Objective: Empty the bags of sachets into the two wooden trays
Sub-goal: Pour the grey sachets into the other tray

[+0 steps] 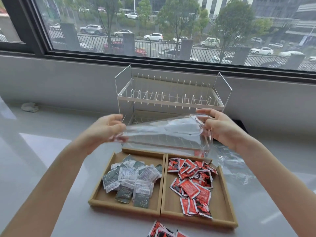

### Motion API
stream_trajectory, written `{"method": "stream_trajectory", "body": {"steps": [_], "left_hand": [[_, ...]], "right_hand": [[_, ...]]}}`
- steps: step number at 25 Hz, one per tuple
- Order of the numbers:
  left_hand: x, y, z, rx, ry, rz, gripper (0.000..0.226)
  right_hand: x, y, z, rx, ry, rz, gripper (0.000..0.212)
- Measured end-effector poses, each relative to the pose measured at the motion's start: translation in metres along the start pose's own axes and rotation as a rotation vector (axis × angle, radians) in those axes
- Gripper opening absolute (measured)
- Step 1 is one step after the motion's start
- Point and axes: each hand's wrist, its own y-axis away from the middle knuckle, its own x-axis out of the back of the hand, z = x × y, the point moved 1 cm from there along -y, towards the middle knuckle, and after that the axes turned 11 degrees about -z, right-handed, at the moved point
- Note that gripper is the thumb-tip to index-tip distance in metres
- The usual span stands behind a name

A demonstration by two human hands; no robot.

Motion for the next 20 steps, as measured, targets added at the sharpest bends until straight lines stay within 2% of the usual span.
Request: {"method": "stream_trajectory", "body": {"steps": [2,4,7,10,13,16,20], "left_hand": [[-0.017,-0.007,-0.027,0.202,0.004,-0.087,0.045],[-0.038,-0.009,-0.052,0.342,0.158,-0.134,0.028],[-0.070,-0.012,-0.087,0.461,0.247,-0.156,0.037],[-0.097,-0.010,-0.110,0.530,0.273,-0.155,0.029],[-0.111,-0.012,-0.122,0.547,0.247,-0.179,0.015],[-0.115,-0.025,-0.128,0.508,0.179,-0.090,0.015],[-0.111,-0.047,-0.125,0.447,0.155,0.059,0.034]], "right_hand": [[0.003,0.009,0.021,0.014,0.084,0.006,0.049],[0.008,0.018,0.046,-0.005,0.137,-0.009,0.044],[0.018,0.031,0.090,-0.118,0.247,-0.049,0.036],[0.026,0.038,0.127,-0.277,0.235,-0.088,0.040],[0.029,0.043,0.150,-0.398,0.103,-0.120,0.046],[0.036,0.036,0.168,-0.440,0.086,-0.009,0.038],[0.046,0.018,0.175,-0.443,-0.039,0.182,0.038]]}}
